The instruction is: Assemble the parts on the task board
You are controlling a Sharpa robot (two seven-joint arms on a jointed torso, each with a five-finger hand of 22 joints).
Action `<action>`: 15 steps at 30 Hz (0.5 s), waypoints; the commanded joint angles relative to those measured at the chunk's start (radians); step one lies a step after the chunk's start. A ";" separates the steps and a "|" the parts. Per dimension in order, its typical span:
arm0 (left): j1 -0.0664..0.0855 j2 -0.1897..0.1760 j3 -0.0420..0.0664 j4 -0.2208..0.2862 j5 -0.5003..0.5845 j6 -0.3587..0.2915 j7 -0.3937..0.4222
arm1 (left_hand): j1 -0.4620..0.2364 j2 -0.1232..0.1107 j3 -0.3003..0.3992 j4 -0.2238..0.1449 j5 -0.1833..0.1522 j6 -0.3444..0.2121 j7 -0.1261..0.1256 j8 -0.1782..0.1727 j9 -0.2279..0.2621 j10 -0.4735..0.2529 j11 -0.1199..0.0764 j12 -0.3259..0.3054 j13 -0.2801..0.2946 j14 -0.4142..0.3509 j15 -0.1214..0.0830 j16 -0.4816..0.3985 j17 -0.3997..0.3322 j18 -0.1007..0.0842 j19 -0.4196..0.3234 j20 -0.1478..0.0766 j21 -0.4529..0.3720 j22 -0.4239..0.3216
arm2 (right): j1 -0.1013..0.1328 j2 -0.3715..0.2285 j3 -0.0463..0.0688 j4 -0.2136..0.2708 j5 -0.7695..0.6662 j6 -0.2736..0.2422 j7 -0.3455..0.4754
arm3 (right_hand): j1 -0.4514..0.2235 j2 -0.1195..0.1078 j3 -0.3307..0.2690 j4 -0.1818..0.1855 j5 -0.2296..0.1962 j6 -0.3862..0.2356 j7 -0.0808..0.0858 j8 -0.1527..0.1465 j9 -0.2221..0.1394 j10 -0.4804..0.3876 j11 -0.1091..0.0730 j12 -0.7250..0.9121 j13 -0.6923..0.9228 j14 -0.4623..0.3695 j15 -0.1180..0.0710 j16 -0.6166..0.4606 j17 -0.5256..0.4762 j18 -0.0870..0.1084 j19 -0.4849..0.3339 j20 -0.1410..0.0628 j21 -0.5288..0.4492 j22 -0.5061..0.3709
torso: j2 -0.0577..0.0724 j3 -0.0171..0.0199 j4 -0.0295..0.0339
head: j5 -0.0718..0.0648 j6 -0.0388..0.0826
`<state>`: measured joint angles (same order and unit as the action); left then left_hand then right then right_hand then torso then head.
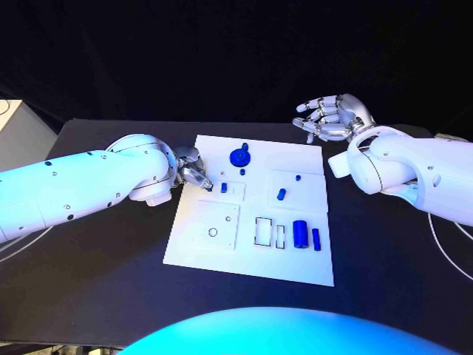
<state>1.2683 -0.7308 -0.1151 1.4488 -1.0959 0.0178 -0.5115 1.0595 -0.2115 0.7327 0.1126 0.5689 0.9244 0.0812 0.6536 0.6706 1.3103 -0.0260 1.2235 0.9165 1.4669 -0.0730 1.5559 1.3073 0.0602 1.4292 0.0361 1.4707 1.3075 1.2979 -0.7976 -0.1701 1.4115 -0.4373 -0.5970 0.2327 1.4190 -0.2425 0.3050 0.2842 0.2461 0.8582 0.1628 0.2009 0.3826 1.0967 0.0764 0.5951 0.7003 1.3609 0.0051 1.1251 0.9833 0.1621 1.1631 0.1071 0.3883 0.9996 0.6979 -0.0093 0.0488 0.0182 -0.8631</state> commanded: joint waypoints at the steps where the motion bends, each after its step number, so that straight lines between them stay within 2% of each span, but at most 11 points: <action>1: -0.002 0.003 -0.002 0.003 -0.003 0.033 0.006 | -0.001 0.008 0.178 -0.186 0.000 0.038 -0.031 0.004 -0.002 0.007 0.000 -0.002 -0.002 0.098 -0.007 0.005 0.242 -0.009 0.005 -0.003 0.004 0.050 | 0.000 0.000 0.000 0.001 -0.008 0.015 0.006 | -0.009 0.005 -0.007 0.000 0.003 -0.009 -0.001 0.002 0.002 0.005 -0.001 -0.005 -0.003 -0.003 -0.002 -0.008 0.000 0.020 0.008 0.002 -0.007 -0.002 | 0.000 -0.0006 0.0001 | -0.001 -0.001; 15: -0.002 0.006 -0.002 0.000 -0.003 0.034 0.006 | 0.000 0.008 0.178 -0.188 -0.004 0.039 -0.032 0.004 -0.003 0.008 -0.001 -0.001 0.001 0.098 -0.007 0.005 0.243 -0.009 0.006 -0.003 0.005 0.052 | 0.000 0.001 0.000 0.000 -0.007 0.014 0.006 | -0.009 0.005 -0.007 0.000 0.003 -0.009 -0.001 0.002 0.002 0.005 -0.001 -0.005 -0.003 -0.003 -0.002 -0.008 0.000 0.020 0.008 0.002 -0.007 -0.002 | 0.000 -0.0007 0.0000 | 0.000 -0.002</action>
<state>1.2690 -0.7294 -0.1148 1.4464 -1.0993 0.0254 -0.5117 1.0591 -0.2119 0.7300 0.1099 0.5687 0.9244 0.0812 0.6540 0.6657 1.3102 -0.0258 1.2234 0.9169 1.4668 -0.0730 1.5559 1.3073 0.0602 1.4292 0.0361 1.4707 1.3074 1.2978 -0.7970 -0.1701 1.4106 -0.4372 -0.5969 0.2322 1.4146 -0.2381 0.3050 0.2842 0.2461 0.8582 0.1628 0.2009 0.3825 1.0967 0.0765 0.5952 0.6983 1.3609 0.0051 1.1193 0.9833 0.1621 1.1628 0.1074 0.3845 0.9996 0.6976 -0.0096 0.0487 0.0187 -0.8650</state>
